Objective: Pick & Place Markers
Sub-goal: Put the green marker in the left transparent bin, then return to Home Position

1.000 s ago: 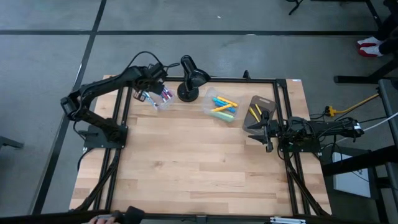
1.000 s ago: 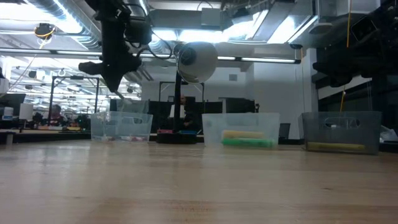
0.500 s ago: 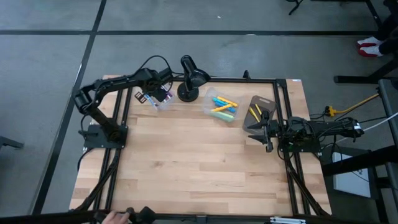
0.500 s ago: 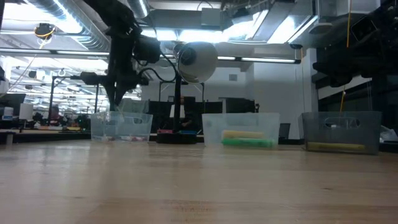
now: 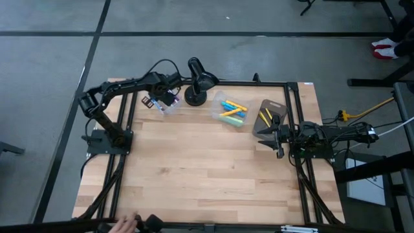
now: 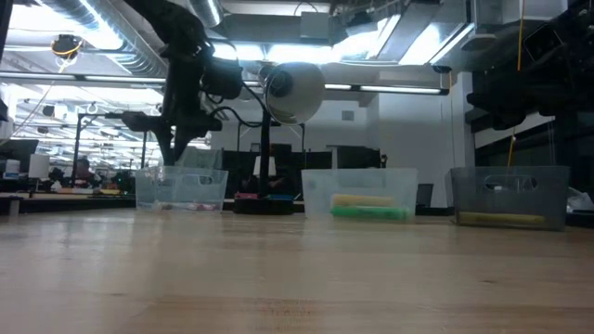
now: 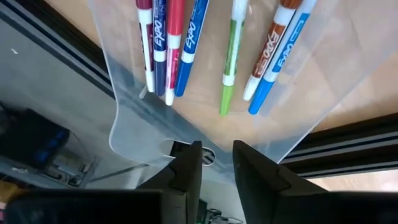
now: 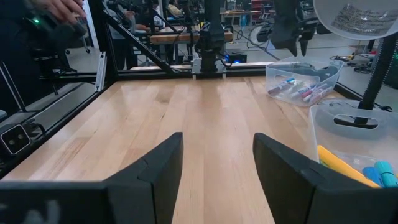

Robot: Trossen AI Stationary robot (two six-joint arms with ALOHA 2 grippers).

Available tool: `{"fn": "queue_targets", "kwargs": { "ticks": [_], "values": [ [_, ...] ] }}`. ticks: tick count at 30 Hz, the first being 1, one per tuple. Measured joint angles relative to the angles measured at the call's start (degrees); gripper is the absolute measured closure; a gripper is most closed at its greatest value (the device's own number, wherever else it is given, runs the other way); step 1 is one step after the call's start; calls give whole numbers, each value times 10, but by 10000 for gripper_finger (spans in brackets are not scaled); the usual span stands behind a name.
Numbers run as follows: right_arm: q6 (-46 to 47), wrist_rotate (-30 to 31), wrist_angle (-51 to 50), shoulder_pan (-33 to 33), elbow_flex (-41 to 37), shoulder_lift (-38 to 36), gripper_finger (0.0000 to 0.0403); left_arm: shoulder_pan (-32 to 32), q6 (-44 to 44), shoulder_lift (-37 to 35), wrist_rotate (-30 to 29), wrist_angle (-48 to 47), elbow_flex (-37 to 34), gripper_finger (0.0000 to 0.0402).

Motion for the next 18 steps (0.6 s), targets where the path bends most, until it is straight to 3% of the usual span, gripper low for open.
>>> {"fn": "queue_targets", "kwargs": {
  "ticks": [9, 18],
  "values": [
    [0, 0, 0, 0, 0, 0, 209, -20, -47, -1, 5, 0, 0, 301],
    [0, 0, 0, 0, 0, 0, 209, -28, -183, -87, 123, 1, 1, 340]
  ]
}}
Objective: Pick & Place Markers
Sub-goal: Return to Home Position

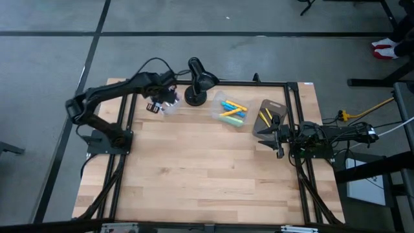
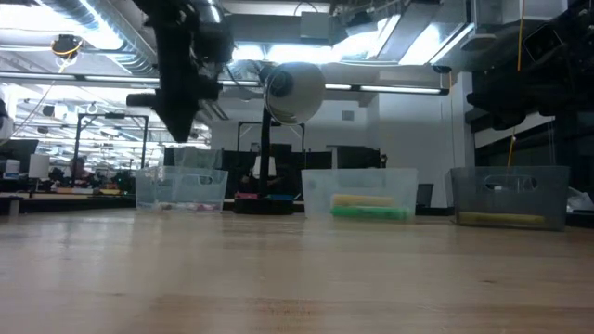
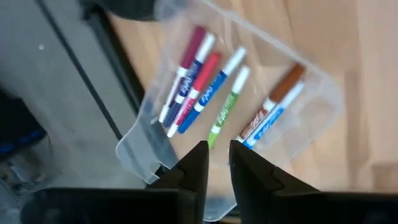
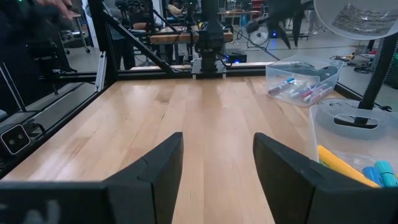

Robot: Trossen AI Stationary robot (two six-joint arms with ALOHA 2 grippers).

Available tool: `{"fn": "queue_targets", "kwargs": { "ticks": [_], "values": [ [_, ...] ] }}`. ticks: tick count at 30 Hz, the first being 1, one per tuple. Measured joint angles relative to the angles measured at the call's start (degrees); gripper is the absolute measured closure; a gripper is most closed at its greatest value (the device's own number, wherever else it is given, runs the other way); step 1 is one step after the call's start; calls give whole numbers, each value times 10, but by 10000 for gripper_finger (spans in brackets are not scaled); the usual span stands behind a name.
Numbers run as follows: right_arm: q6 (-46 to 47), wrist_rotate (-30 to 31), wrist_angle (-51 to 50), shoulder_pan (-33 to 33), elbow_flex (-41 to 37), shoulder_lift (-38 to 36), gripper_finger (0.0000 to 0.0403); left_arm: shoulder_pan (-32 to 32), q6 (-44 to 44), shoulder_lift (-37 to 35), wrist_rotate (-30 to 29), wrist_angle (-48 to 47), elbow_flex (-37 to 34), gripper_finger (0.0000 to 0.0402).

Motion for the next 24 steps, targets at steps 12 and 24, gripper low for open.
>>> {"fn": "queue_targets", "kwargs": {
  "ticks": [12, 24],
  "values": [
    [0, 0, 0, 0, 0, 0, 209, -145, -253, -149, 72, 75, 0, 399],
    [0, 0, 0, 0, 0, 0, 209, -367, -409, -167, 215, 438, -69, 399]
  ]
}}
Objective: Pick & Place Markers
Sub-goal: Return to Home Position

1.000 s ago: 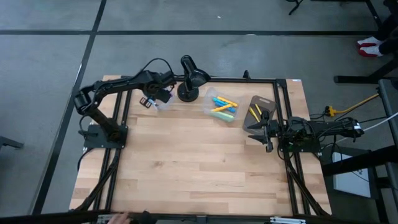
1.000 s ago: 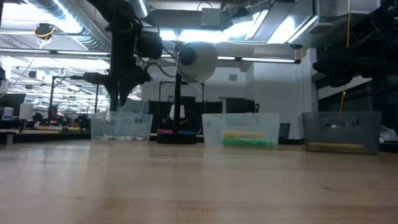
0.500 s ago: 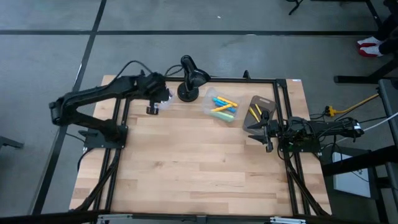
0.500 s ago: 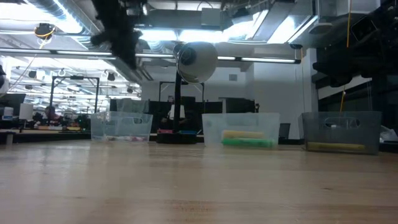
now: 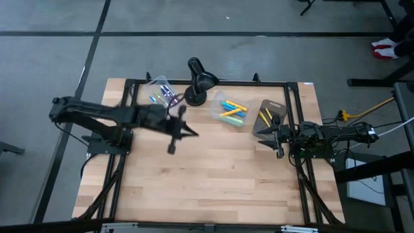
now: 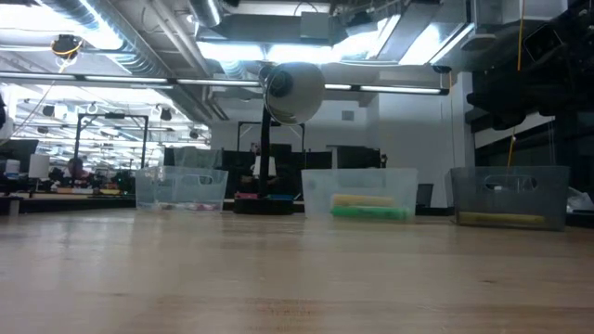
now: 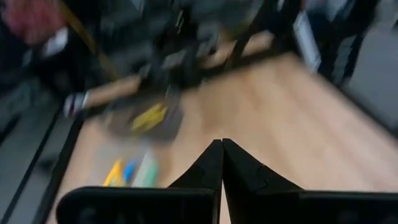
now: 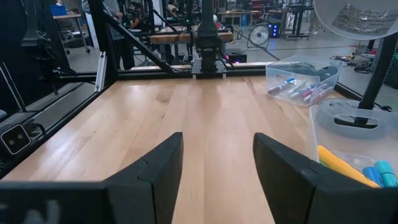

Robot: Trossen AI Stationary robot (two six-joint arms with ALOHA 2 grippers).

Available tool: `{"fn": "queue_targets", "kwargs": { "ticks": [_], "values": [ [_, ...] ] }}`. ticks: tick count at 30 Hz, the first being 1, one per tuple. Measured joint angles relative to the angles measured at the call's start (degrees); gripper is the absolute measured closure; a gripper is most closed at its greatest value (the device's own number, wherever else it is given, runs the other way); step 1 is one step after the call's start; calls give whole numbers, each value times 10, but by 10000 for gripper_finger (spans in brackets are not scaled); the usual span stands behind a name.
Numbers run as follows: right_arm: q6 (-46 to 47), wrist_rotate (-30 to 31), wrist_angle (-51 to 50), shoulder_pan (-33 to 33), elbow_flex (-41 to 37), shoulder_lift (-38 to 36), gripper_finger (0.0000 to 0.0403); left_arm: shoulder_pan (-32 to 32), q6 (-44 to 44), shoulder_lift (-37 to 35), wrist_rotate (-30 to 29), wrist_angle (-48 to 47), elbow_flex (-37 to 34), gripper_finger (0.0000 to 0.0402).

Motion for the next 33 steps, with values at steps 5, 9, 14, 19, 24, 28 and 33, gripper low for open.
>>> {"fn": "queue_targets", "kwargs": {
  "ticks": [5, 9, 14, 19, 24, 28, 33],
  "values": [
    [0, 0, 0, 0, 0, 0, 209, -61, -34, 20, 1, 335, -132, 400],
    [0, 0, 0, 0, 0, 0, 209, -91, -79, 46, -18, 504, -205, 399],
    [0, 0, 0, 0, 0, 0, 209, -119, -154, 51, -101, 485, -251, 400],
    [0, 0, 0, 0, 0, 0, 209, -133, -152, -3, -124, 475, -309, 399],
    [0, 0, 0, 0, 0, 0, 209, -121, -171, -109, -124, 476, -384, 399],
    [0, 0, 0, 0, 0, 0, 209, -115, -171, -185, -122, 480, -443, 400],
    [0, 0, 0, 0, 0, 0, 209, -101, -164, -263, -123, 490, -507, 399]
  ]
}}
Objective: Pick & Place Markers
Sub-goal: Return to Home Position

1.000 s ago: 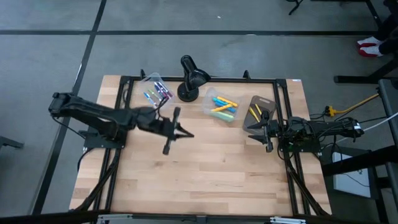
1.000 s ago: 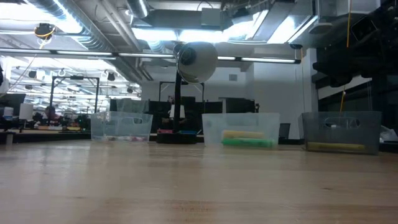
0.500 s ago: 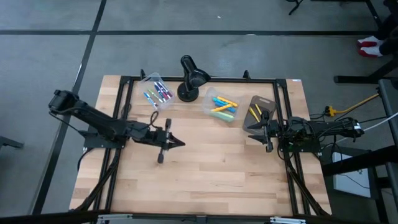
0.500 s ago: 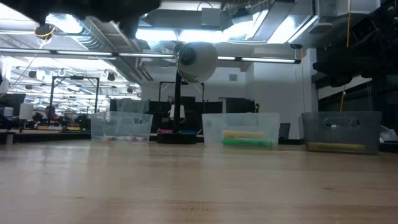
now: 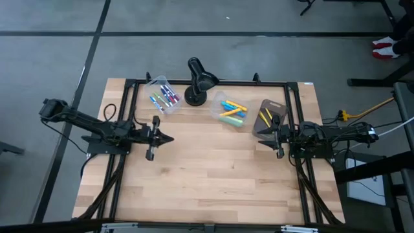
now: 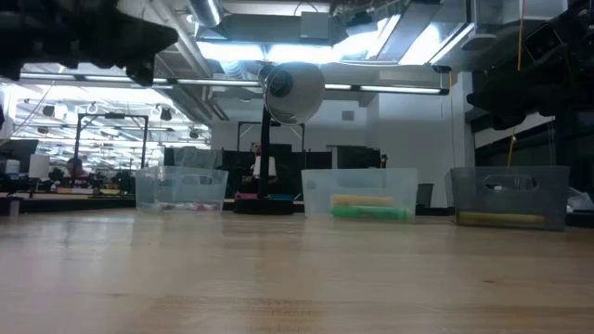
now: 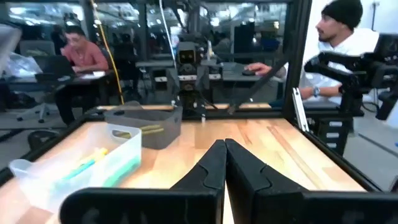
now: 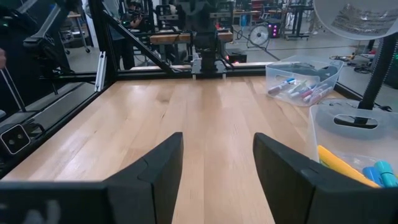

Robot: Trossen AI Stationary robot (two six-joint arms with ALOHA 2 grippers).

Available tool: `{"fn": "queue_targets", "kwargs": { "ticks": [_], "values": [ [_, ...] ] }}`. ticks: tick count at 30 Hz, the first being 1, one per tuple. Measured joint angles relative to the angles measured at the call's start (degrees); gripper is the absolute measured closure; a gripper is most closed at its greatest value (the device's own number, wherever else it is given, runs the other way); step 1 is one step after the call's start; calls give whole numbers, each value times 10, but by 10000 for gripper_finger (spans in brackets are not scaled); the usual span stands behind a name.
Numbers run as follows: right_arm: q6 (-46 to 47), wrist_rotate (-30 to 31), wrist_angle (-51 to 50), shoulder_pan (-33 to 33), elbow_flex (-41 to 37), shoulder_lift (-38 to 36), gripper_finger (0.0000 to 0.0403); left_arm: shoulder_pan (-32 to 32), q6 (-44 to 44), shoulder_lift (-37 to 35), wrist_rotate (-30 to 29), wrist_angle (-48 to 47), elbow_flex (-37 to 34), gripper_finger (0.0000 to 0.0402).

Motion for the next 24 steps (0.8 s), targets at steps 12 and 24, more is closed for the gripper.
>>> {"fn": "queue_targets", "kwargs": {
  "ticks": [12, 24],
  "values": [
    [0, 0, 0, 0, 0, 0, 209, 51, 9, -156, 0, -105, -47, 400],
    [0, 0, 0, 0, 0, 0, 209, 90, 6, -316, 2, -262, -54, 399]
  ]
}}
